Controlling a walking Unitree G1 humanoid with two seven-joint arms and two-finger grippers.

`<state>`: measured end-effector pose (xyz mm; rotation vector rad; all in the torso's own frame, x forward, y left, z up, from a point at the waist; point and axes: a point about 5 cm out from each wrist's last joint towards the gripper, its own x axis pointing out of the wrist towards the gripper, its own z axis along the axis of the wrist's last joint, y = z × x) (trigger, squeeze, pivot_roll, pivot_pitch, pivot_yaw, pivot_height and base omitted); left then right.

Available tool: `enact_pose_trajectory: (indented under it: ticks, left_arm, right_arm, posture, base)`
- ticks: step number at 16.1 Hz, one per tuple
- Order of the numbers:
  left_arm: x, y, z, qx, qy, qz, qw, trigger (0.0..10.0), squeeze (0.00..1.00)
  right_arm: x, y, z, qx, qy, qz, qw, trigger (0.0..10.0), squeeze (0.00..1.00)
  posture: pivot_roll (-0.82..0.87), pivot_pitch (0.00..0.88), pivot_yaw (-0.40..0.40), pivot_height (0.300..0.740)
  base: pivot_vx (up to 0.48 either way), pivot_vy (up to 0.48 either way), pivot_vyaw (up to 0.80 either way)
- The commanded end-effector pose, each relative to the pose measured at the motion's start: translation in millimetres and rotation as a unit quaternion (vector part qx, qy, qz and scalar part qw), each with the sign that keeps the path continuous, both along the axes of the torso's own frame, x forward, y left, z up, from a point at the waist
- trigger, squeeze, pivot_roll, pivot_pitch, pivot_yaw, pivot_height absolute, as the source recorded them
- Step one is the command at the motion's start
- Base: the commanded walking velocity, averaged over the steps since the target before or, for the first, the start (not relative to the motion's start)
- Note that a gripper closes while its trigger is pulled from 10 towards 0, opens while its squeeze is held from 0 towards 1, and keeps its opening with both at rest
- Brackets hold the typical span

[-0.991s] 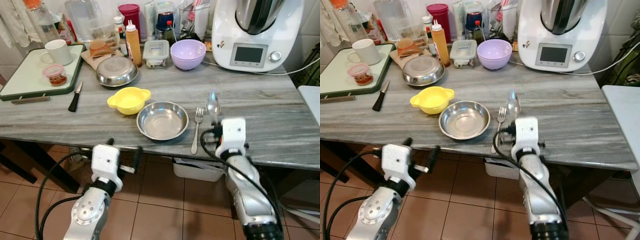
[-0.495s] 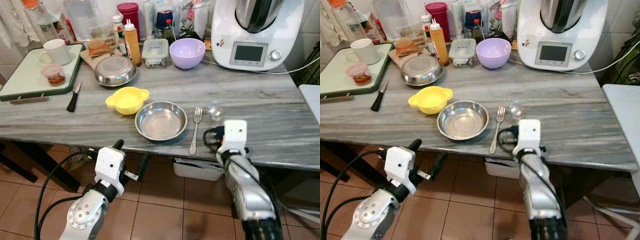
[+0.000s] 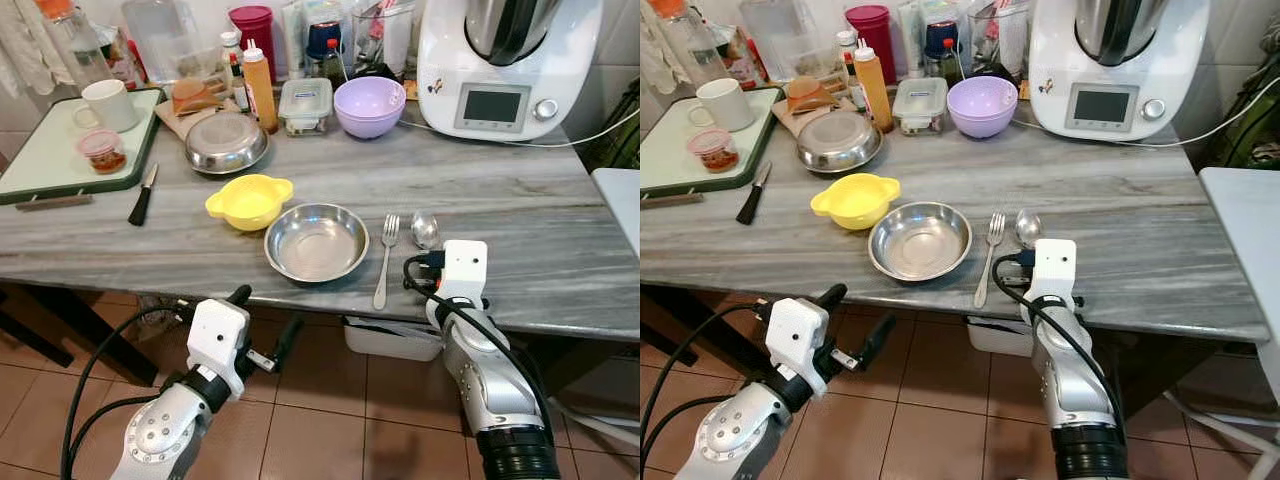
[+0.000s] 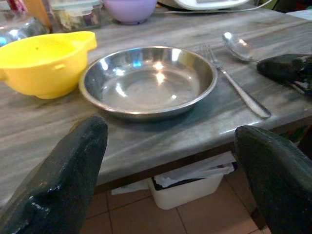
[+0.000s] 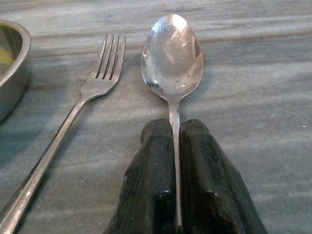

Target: Setting the table

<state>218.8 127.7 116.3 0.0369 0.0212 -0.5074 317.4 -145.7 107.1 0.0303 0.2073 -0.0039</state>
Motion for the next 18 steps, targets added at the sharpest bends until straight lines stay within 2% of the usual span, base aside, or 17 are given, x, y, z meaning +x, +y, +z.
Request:
enact_pose_trajectory:
  ticks: [1, 5, 8, 11, 12, 15, 16, 17, 18]
  left_arm:
    - [-2.6, 0.4, 1.6, 0.003, 0.001, -0.006, 1.0, 10.0, 0.0]
    - [-3.1, 0.6, 2.6, 0.002, 0.001, -0.011, 1.0, 10.0, 0.0]
    - [-3.0, -1.5, 3.9, 0.0, 0.001, -0.014, 1.0, 10.0, 0.0]
    - [-3.8, -2.4, 3.7, -0.005, 0.004, -0.019, 1.0, 10.0, 0.0]
    - [-5.6, -3.6, 3.6, -0.02, 0.012, -0.031, 0.999, 10.0, 0.0]
    - [-6.0, -3.9, 4.4, -0.019, 0.009, -0.029, 0.999, 10.0, 0.0]
    - [-6.1, -3.9, 3.9, -0.02, 0.011, -0.028, 0.999, 10.0, 0.0]
    - [-6.0, -3.9, 3.9, -0.021, 0.01, -0.027, 0.999, 10.0, 0.0]
    - [-5.6, -3.5, 4.2, -0.022, 0.01, -0.028, 0.999, 10.0, 0.0]
  right_arm:
    - [-3.6, 4.7, -9.1, 0.003, 0.024, 0.008, 1.0, 10.0, 0.0]
    - [-1.1, 7.4, -9.0, 0.005, 0.026, 0.015, 1.0, 10.0, 0.0]
    - [0.0, 15.4, -5.2, -0.002, 0.014, 0.038, 0.999, 10.0, 0.0]
    - [1.8, 17.4, -6.5, 0.003, 0.019, 0.04, 0.999, 10.0, 0.0]
    - [2.2, 17.7, -6.2, 0.003, 0.019, 0.04, 0.999, 10.0, 0.0]
    - [1.3, 17.1, -9.2, 0.005, 0.028, 0.043, 0.999, 10.0, 0.0]
    - [0.9, 16.6, -9.8, 0.004, 0.028, 0.04, 0.999, 10.0, 0.67]
    - [0.4, 17.3, -10.0, 0.01, 0.028, 0.041, 0.999, 10.0, 1.0]
    - [0.4, 17.3, -9.0, 0.009, 0.024, 0.039, 0.999, 10.0, 1.0]
  posture:
    - [-0.03, 0.13, 0.081, 0.74]
    - [-0.03, 0.132, 0.082, 0.74]
    - [-0.03, 0.133, 0.08, 0.74]
    - [-0.03, 0.131, 0.08, 0.74]
    - [-0.03, 0.128, 0.079, 0.74]
    - [-0.03, 0.133, 0.078, 0.74]
    - [-0.03, 0.133, 0.079, 0.74]
    - [-0.03, 0.133, 0.079, 0.74]
    - [-0.03, 0.135, 0.08, 0.74]
  base:
    - [0.0, 0.0, 0.0]
    - [0.0, 0.0, 0.0]
    - [0.0, 0.0, 0.0]
    - [0.0, 0.0, 0.0]
    - [0.0, 0.0, 0.0]
    - [0.0, 0.0, 0.0]
    - [0.0, 0.0, 0.0]
    - [0.0, 0.0, 0.0]
    - [0.0, 0.0, 0.0]
